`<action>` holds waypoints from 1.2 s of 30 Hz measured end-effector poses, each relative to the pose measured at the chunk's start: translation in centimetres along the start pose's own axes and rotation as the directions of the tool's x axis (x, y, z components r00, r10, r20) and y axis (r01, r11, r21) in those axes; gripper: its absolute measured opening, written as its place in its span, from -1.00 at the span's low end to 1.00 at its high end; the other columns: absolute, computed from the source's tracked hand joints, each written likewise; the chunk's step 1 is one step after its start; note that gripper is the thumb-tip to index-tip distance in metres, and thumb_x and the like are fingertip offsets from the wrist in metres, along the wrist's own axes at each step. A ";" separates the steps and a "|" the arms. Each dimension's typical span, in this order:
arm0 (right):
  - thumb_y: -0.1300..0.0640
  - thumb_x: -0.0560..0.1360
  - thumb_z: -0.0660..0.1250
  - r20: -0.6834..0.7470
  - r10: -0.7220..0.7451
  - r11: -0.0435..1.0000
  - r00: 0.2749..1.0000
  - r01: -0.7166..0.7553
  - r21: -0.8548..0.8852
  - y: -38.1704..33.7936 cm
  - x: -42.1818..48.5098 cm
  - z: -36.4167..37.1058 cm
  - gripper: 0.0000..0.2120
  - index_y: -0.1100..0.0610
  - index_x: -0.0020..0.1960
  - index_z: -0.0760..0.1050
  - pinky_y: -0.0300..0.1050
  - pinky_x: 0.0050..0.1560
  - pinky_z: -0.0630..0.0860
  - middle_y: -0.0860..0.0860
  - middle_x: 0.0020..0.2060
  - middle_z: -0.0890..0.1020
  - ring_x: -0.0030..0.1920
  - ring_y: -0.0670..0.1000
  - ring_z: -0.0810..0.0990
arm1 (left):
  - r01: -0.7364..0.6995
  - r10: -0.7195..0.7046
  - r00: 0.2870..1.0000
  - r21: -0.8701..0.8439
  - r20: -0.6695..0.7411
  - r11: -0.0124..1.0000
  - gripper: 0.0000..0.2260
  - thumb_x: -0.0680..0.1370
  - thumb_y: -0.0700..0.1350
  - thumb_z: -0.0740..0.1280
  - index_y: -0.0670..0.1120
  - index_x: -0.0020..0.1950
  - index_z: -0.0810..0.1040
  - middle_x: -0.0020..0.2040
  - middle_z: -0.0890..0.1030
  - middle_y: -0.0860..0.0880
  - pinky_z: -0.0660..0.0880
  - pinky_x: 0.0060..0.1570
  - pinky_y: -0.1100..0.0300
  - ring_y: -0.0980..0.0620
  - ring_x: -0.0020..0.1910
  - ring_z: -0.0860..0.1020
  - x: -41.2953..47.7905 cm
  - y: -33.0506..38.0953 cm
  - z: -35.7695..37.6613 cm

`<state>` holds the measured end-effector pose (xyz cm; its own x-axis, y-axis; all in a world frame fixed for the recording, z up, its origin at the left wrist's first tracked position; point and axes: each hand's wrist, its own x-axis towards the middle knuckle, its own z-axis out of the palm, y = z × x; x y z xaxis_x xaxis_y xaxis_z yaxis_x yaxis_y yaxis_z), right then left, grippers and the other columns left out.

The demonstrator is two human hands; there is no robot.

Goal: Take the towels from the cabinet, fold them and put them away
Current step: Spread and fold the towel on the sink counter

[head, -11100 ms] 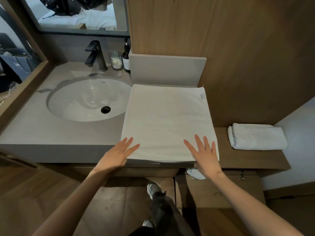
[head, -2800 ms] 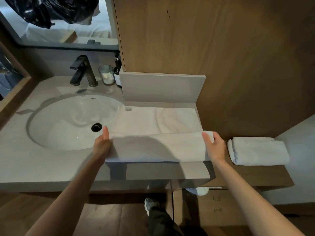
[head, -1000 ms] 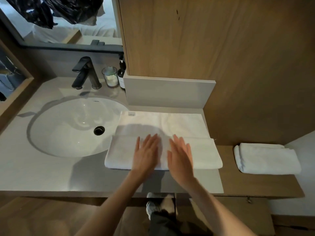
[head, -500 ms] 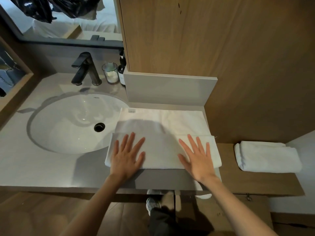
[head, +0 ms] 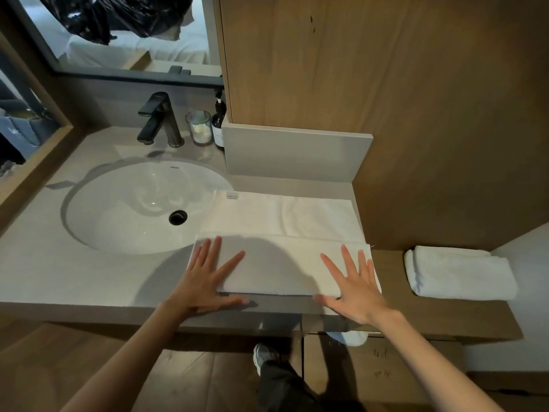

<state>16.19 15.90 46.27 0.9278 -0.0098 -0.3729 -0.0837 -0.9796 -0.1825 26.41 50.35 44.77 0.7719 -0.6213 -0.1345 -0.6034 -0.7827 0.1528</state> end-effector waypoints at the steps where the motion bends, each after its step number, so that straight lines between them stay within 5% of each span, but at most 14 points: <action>1: -0.60 0.33 -0.03 0.005 -0.011 1.000 1.000 0.011 0.002 -0.1 -0.6 0.2 -0.10 -0.33 0.44 -0.47 0.19 0.38 -0.51 -0.06 0.41 -0.57 0.38 0.21 -0.61 | -0.015 0.015 1.000 0.008 -0.002 1.000 -0.10 0.35 0.59 0.02 0.22 0.54 -0.21 0.51 -0.39 -0.20 -0.30 0.43 -0.20 -0.24 0.47 -0.41 -0.7 0.3 0.1; 8: -0.52 0.35 0.16 -0.069 -0.026 0.991 0.997 0.017 -0.134 -1.0 -4.3 2.2 0.00 -0.27 0.48 -0.43 0.24 0.40 -0.42 0.05 0.47 -0.47 0.44 0.32 -0.46 | -0.036 0.040 0.999 0.106 -0.037 0.994 0.01 0.25 0.41 0.42 0.11 0.57 0.06 0.53 0.05 -0.33 0.11 0.33 -0.31 -0.43 0.47 0.05 -5.3 1.9 0.8; 12: 0.02 0.53 0.38 -0.157 0.005 0.983 0.988 -0.034 -0.182 -1.6 -6.5 3.4 -0.02 -0.25 0.49 -0.40 0.25 0.48 -0.24 0.10 0.55 -0.28 0.49 0.34 -0.30 | -0.021 0.029 0.996 0.100 -0.085 0.995 -0.09 0.24 -0.07 0.61 0.13 0.51 0.25 0.44 0.26 -0.35 0.35 0.19 -0.27 -0.44 0.35 0.32 -6.6 2.6 0.5; 16: 0.27 0.56 0.24 -0.196 -0.032 0.994 0.980 0.011 -0.108 -0.8 -8.5 3.0 -0.12 -0.34 0.49 -0.26 0.04 0.49 -0.18 -0.02 0.56 -0.17 0.54 0.21 -0.21 | -0.022 0.023 0.997 0.027 -0.074 0.999 -0.04 0.42 -0.39 0.41 0.38 0.49 0.00 0.54 0.15 -0.22 0.20 0.32 -0.11 -0.31 0.48 0.18 -7.9 1.9 0.6; 18: 0.22 0.58 0.21 -0.178 -0.044 0.998 0.983 0.037 -0.041 0.0 -8.9 2.2 -0.25 -0.34 0.50 -0.09 -0.04 0.48 -0.14 -0.12 0.55 -0.06 0.56 0.09 -0.11 | -0.024 0.023 0.999 -0.048 -0.028 0.999 -0.11 0.52 -0.39 0.28 0.46 0.44 -0.07 0.57 0.01 -0.02 0.03 0.42 0.04 -0.10 0.54 0.02 -8.5 0.8 0.1; 20: 0.16 0.60 0.21 -0.170 -0.016 0.996 0.985 0.031 0.086 0.9 -8.8 1.3 -0.42 -0.31 0.47 0.14 0.02 0.50 0.03 -0.17 0.52 0.15 0.55 0.01 0.08 | 0.000 0.001 1.000 -0.179 0.008 0.984 -0.29 0.56 -0.35 0.20 0.40 0.42 0.12 0.51 0.06 0.17 0.05 0.45 0.14 0.12 0.51 0.01 -8.8 -0.1 -1.1; 23: 0.03 0.60 0.24 -0.253 0.081 0.959 0.964 -0.006 0.284 2.2 -8.6 0.3 -0.66 -0.16 0.36 0.43 0.13 0.39 0.36 -0.10 0.33 0.51 0.35 0.03 0.45 | 0.036 -0.047 0.999 -0.414 -0.016 0.910 -0.56 0.59 -0.20 0.27 0.36 0.23 0.38 0.32 0.42 0.26 0.33 0.33 0.22 0.22 0.34 0.36 -8.6 -0.5 -3.6; 25: 0.03 0.56 0.32 -0.327 0.162 0.892 0.931 0.004 0.452 2.5 -8.3 -0.5 -0.71 -0.06 0.28 0.53 -0.04 0.10 0.56 -0.07 0.13 0.64 0.12 -0.03 0.59 | 0.093 -0.140 0.989 -0.535 -0.048 0.840 -0.67 0.56 -0.14 0.34 0.34 0.07 0.48 0.01 0.58 0.38 0.43 0.03 0.37 0.34 -0.01 0.54 -8.2 -0.7 -4.9; 29: 0.03 0.48 0.43 -0.391 0.360 0.686 0.847 0.044 0.726 2.3 -7.1 -2.1 -0.80 0.00 0.10 0.56 -0.32 -0.23 0.50 -0.16 -0.15 0.63 -0.14 -0.15 0.61 | 0.216 -0.392 0.914 -0.694 -0.103 0.686 -0.98 0.55 -0.07 0.36 0.03 -0.04 0.56 -0.23 0.61 0.12 0.39 -0.27 0.35 0.17 -0.26 0.54 -6.1 -0.6 -6.7; 32: -0.01 0.47 0.43 -0.367 0.493 0.552 0.789 0.043 0.833 2.1 -5.3 -3.2 -0.79 0.00 0.06 0.51 -0.21 -0.16 0.54 -0.16 -0.15 0.59 -0.11 -0.14 0.57 | 0.246 -0.527 0.846 -0.815 -0.083 0.524 -0.89 0.58 -0.10 0.33 -0.13 0.02 0.53 -0.17 0.59 0.08 0.40 -0.27 0.45 0.24 -0.22 0.52 -3.7 -0.6 -6.9; 36: 0.02 0.51 0.40 -0.344 0.576 0.455 0.742 0.059 0.889 2.1 -2.0 -4.1 -0.81 0.03 0.07 0.47 -0.20 -0.11 0.50 -0.16 -0.15 0.55 -0.07 -0.11 0.54 | 0.253 -0.627 0.773 -0.863 -0.092 0.438 -0.65 0.57 0.03 0.31 -0.29 -0.04 0.47 -0.26 0.50 -0.07 0.34 -0.24 0.21 0.02 -0.29 0.43 -0.5 -0.7 -6.9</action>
<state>15.66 13.00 50.33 0.7651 -0.6402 -0.0688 -0.3062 -0.2677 -0.9136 27.79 51.44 51.51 0.9938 0.0137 -0.1100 0.1036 -0.4684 0.8774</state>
